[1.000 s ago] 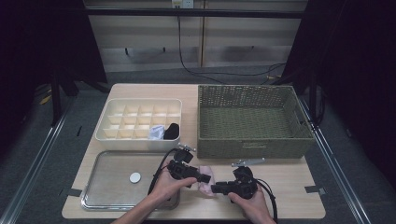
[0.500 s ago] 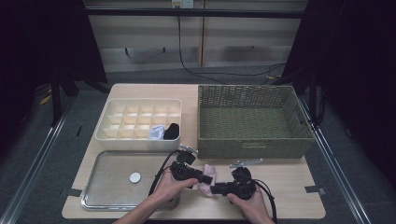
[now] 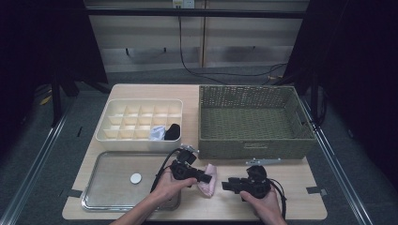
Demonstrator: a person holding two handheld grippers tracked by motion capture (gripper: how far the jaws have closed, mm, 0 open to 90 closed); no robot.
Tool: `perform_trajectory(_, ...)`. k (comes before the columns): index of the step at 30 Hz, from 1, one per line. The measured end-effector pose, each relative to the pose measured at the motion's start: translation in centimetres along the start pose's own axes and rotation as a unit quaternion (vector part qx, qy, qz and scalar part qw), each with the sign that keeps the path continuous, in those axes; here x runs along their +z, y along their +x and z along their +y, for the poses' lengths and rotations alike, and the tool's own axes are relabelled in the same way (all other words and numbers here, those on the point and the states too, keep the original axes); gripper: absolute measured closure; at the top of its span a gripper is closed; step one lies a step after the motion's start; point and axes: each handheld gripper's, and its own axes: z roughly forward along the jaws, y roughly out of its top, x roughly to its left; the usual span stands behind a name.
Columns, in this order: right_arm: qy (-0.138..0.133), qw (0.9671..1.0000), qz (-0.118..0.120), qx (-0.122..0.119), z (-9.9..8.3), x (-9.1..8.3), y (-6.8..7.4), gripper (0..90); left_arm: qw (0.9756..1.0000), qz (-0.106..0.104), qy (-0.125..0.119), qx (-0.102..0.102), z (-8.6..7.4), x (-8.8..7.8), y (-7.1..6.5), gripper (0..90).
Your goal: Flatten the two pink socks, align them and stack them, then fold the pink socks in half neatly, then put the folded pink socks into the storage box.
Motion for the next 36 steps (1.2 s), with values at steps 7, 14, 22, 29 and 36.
perform_trajectory(7, -0.027, 0.9996, -0.007, 0.006, 0.1, -1.6, -0.8, 53.0, 0.9999, -0.005, -0.007, 0.010, 0.2, -1.0, -0.1, 68.1)
perform_trajectory(14, -0.049, 0.9983, -0.025, 0.019, 0.4, -3.5, -1.5, 42.8, 0.9997, 0.004, -0.020, 0.015, 0.2, -2.6, 0.2, 68.1)
perform_trajectory(22, -0.064, 0.9965, -0.050, 0.020, 0.3, -4.6, -2.2, 37.2, 0.9995, 0.010, -0.027, 0.010, -0.1, -3.4, 0.4, 68.0)
perform_trajectory(29, -0.072, 0.9953, -0.061, 0.020, 0.2, -5.1, -2.4, 34.5, 0.9992, 0.015, -0.035, 0.010, -0.3, -4.1, 0.2, 67.8)
perform_trajectory(36, -0.072, 0.9946, -0.072, 0.021, 0.0, -5.3, -2.4, 32.6, 0.9991, 0.022, -0.031, 0.017, -0.7, -4.7, 0.1, 67.6)
